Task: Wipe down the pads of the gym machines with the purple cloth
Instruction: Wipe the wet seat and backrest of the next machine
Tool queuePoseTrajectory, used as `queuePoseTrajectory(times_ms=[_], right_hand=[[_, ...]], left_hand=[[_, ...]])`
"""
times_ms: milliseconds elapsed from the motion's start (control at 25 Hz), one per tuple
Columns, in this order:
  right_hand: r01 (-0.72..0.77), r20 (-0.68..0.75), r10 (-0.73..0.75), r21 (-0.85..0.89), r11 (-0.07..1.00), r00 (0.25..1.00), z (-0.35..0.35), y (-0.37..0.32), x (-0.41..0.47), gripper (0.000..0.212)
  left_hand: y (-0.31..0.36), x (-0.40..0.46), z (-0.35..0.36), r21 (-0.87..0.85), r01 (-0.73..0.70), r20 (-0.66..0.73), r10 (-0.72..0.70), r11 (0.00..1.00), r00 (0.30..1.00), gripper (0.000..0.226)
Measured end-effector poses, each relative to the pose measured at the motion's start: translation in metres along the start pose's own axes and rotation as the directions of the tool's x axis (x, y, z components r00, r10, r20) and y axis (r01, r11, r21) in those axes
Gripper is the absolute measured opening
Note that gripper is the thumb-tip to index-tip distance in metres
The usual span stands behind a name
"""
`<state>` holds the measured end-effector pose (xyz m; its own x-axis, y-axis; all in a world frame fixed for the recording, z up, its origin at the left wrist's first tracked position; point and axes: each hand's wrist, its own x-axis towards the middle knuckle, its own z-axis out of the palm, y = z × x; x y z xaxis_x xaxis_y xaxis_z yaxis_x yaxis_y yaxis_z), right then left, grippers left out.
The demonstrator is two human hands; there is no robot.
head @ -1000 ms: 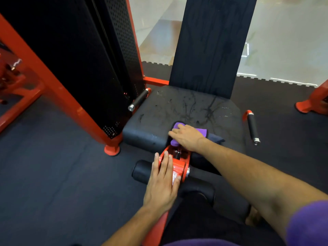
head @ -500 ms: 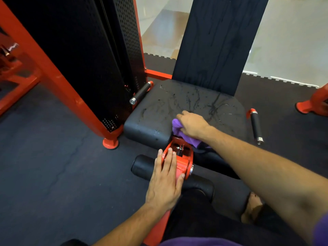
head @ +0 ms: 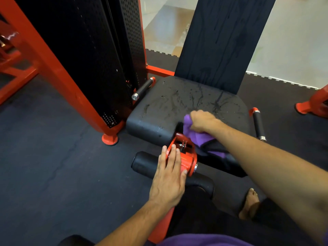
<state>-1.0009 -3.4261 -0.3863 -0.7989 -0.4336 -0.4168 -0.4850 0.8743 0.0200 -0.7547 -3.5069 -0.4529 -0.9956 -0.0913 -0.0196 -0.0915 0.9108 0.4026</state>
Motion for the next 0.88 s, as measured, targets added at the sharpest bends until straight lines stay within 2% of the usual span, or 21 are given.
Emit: queuePoseTrajectory(times_ms=[80,240,320,440,520,560,640,720,760,800,880], right_hand=[[-0.069,-0.072,0.087,0.216,0.974,0.994,0.004,-0.004,-0.007,0.029],[-0.134,-0.026,0.159,0.417,0.899,0.987,0.021,-0.047,-0.015,0.019],[-0.106,0.025,0.106,0.419,0.902,0.994,0.03,-0.051,-0.014,0.008],[-0.031,0.112,-0.018,0.423,0.905,0.994,0.029,-0.033,-0.018,0.015],[0.071,0.142,-0.137,0.395,0.916,0.98,0.017,-0.018,-0.024,0.019],[0.117,0.109,-0.17,0.382,0.917,0.979,0.01,-0.012,-0.025,0.017],[0.199,-0.099,-0.173,0.398,0.896,0.98,-0.001,-0.004,-0.023,0.017],[0.317,-0.325,-0.169,0.482,0.817,0.93,-0.005,-0.006,-0.022,0.012],[0.434,-0.426,-0.241,0.448,0.782,0.872,-0.007,-0.011,-0.022,0.009],[0.555,-0.482,-0.372,0.321,0.768,0.793,-0.007,-0.018,-0.018,0.012],[0.7,-0.409,-0.625,0.047,0.713,0.664,0.002,-0.032,-0.01,0.024]], left_hand=[[0.001,-0.001,0.0,-0.005,0.004,0.002,-0.004,1.0,1.0,0.067],[0.001,0.0,-0.001,0.005,0.001,0.016,-0.002,1.0,1.0,0.066],[0.001,0.0,-0.001,0.002,0.0,0.02,0.0,1.0,1.0,0.066],[0.001,0.0,-0.002,-0.001,-0.002,0.006,0.002,1.0,1.0,0.066],[0.003,0.002,-0.002,0.0,-0.018,-0.011,0.018,1.0,1.0,0.066],[0.003,0.002,-0.002,0.001,-0.027,-0.016,0.027,1.0,1.0,0.065],[0.003,-0.001,-0.002,0.004,-0.022,-0.015,0.022,1.0,1.0,0.065],[0.002,-0.001,-0.002,0.007,-0.02,-0.006,0.02,1.0,1.0,0.065],[0.002,-0.001,-0.002,0.013,-0.021,-0.003,0.021,1.0,1.0,0.065],[0.001,-0.002,-0.003,0.019,-0.02,-0.002,0.02,1.0,1.0,0.066],[0.001,-0.004,-0.004,0.025,-0.031,-0.001,0.031,0.999,1.0,0.066]])
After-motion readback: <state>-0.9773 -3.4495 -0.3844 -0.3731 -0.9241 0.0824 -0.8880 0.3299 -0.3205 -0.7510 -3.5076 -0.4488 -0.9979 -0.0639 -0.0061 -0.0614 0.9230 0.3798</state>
